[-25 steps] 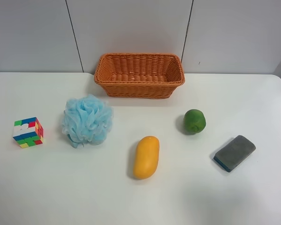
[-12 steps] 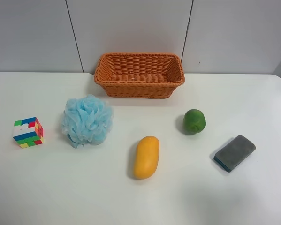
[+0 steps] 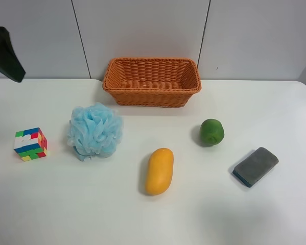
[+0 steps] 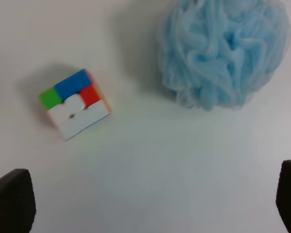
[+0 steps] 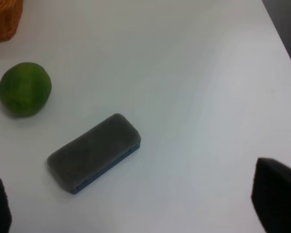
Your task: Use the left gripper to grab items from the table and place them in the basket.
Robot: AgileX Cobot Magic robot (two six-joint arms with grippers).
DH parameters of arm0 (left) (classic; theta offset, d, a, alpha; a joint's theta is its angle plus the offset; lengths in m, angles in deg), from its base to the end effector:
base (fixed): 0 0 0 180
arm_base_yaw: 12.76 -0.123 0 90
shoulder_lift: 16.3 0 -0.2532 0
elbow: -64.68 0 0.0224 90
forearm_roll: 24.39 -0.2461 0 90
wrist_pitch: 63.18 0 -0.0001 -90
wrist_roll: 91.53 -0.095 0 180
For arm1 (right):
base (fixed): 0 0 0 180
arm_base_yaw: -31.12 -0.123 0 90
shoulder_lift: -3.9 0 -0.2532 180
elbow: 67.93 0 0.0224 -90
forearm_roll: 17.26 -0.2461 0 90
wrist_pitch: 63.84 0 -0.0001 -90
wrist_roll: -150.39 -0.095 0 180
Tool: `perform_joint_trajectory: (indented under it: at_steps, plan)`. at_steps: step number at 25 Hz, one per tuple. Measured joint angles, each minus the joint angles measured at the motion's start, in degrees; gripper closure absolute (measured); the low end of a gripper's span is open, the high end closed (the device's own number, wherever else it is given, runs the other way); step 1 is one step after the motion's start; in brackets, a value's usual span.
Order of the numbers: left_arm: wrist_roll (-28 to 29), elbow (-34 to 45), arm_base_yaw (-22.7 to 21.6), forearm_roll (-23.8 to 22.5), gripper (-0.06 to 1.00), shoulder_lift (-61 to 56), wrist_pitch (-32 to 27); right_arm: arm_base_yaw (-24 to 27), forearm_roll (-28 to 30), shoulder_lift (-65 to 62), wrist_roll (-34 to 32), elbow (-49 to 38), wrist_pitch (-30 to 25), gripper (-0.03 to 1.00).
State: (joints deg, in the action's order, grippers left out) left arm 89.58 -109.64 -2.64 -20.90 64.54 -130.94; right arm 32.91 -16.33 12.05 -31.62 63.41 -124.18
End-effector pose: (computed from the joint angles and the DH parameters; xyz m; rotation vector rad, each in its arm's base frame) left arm 0.2404 -0.0483 0.3248 0.1982 2.6900 -0.1430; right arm 0.0275 -0.0022 0.2689 0.0684 2.0434 -0.0170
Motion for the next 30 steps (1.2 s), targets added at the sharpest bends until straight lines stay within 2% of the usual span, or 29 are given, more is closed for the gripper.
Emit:
perform_joint_trajectory:
  at_steps: [6, 10, 25, 30]
  plan:
    - [3.4, -1.2, 6.1, 0.2, -0.05, 8.9, 4.6, 0.0, 0.0, 0.0, 0.0, 0.0, 0.0, -0.03]
    - [4.2, -1.2, 8.6, 0.2, -0.05, 14.3, 8.0, 0.0, 0.0, 0.0, 0.0, 0.0, 0.0, -0.03]
    - [4.4, -1.2, 9.1, 1.8, -0.05, 27.3, 17.8, 0.0, 0.0, 0.0, 0.0, 0.0, 0.0, -0.03]
    - [3.3, -1.2, 9.1, 4.3, -0.05, 30.2, 20.0, 0.0, 0.0, 0.0, 0.0, 0.0, 0.0, -0.03]
